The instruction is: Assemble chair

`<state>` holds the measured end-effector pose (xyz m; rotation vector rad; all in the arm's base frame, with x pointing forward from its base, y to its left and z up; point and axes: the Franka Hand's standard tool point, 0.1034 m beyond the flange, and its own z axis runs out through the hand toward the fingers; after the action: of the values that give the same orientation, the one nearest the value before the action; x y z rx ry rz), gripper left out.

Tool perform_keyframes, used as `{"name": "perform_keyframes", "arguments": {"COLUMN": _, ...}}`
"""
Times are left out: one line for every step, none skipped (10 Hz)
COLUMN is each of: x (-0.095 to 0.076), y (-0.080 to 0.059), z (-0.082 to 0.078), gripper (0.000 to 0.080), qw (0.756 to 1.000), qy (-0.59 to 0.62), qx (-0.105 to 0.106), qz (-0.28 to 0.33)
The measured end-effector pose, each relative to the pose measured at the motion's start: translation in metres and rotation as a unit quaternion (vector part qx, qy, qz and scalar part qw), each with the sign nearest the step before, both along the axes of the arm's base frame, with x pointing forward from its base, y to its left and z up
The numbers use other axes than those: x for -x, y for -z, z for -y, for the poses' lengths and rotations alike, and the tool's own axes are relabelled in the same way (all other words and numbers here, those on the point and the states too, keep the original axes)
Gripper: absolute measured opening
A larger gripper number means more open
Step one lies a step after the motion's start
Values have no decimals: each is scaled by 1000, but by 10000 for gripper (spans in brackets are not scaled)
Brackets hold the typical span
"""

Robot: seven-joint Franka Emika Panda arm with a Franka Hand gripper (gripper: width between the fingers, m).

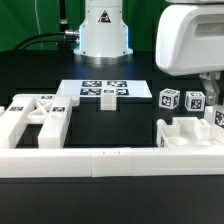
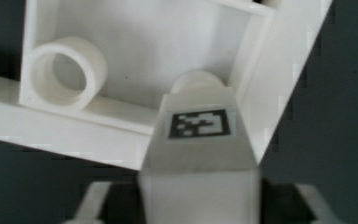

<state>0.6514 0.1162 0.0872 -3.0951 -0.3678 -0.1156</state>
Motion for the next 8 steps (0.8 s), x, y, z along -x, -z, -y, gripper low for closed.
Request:
{"name": "perform_keyframes", "arguments": {"x": 0, "y": 0, "z": 0, "gripper": 285, "qw": 1000, "qy": -1, "qx": 0, "qz": 0}}
{"name": "perform_keyframes", "arguments": {"x": 0, "y": 0, "z": 0, "gripper": 285, "qw": 1000, "qy": 31, "qx": -3, "qz": -1}}
{"name": "perform_keyframes", "arguments": {"x": 0, "y": 0, "z": 1, "gripper": 285, "qw": 998, "qy": 69, "qx": -5, "qz": -2}}
{"name": "perform_keyframes", "arguments": {"x": 0, "y": 0, "z": 1, "gripper": 285, "qw": 996, "qy": 87, "qx": -7, "qz": -3}}
{"name": "perform_keyframes", "arguments": {"x": 2, "y": 0, "z": -2, "gripper": 285, "qw": 987, "qy": 160, "qx": -11, "qz": -5}}
{"name": "perform_keyframes", "arguments": {"x": 4, "y": 0, "z": -4, "gripper": 285, "qw": 977, "qy": 213, "qx": -14, "qz": -5}}
{"name": "perform_keyframes", "arguments": {"x": 4, "y": 1, "z": -4, "gripper": 285, "qw": 964, "qy": 265, "qx": -17, "qz": -3}}
{"name": "perform_keyframes", "arguments": {"x": 3, "y": 1, "z": -4, "gripper": 285, "qw": 949, "qy": 313, "qx": -23, "qz": 0}}
